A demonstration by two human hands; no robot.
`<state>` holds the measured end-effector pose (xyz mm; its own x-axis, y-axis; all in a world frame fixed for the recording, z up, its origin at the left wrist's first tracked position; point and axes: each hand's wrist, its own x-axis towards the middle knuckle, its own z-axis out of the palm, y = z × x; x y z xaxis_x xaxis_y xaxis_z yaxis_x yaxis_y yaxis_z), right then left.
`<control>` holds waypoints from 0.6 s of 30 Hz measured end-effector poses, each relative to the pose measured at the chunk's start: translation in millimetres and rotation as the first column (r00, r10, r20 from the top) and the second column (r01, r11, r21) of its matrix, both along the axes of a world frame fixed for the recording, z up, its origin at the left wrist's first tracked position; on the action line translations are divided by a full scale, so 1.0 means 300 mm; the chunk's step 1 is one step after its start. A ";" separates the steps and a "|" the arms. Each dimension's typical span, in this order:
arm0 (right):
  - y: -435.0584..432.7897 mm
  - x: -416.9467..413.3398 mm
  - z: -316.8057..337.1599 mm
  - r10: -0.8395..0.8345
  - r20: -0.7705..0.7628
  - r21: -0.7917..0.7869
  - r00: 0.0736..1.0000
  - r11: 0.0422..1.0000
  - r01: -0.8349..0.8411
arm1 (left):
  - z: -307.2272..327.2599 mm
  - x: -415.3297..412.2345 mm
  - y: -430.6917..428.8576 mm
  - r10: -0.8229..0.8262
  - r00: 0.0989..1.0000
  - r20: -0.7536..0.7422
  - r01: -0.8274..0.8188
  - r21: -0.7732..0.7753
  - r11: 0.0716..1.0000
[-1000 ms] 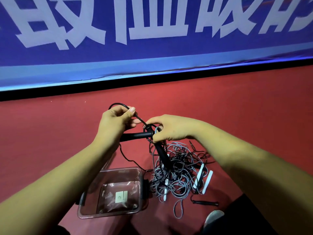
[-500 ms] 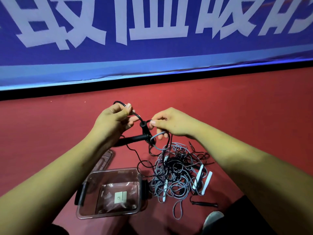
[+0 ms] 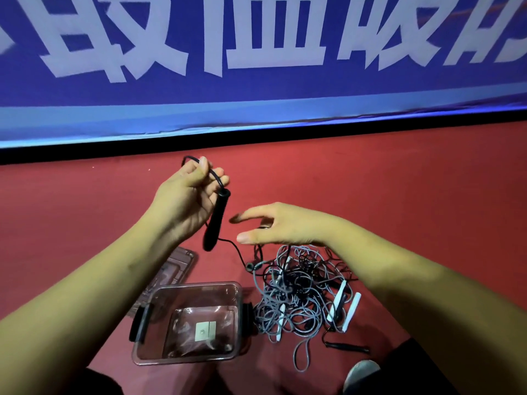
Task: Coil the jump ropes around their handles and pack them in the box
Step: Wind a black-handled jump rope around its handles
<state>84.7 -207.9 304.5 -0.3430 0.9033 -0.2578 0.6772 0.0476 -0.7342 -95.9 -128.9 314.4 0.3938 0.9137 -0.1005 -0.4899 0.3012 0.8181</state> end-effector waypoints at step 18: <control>0.008 -0.107 -0.024 -0.201 -0.433 -0.107 0.879 0.979 0.172 | 0.017 0.005 -0.042 -0.239 0.969 -0.060 0.242 0.037 0.970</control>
<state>52.7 -205.4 297.3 -0.2613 0.9485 -0.1792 0.2761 -0.1045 -0.9554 -94.4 -141.4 319.5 0.5975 0.7969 -0.0897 -0.3618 0.3677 0.8567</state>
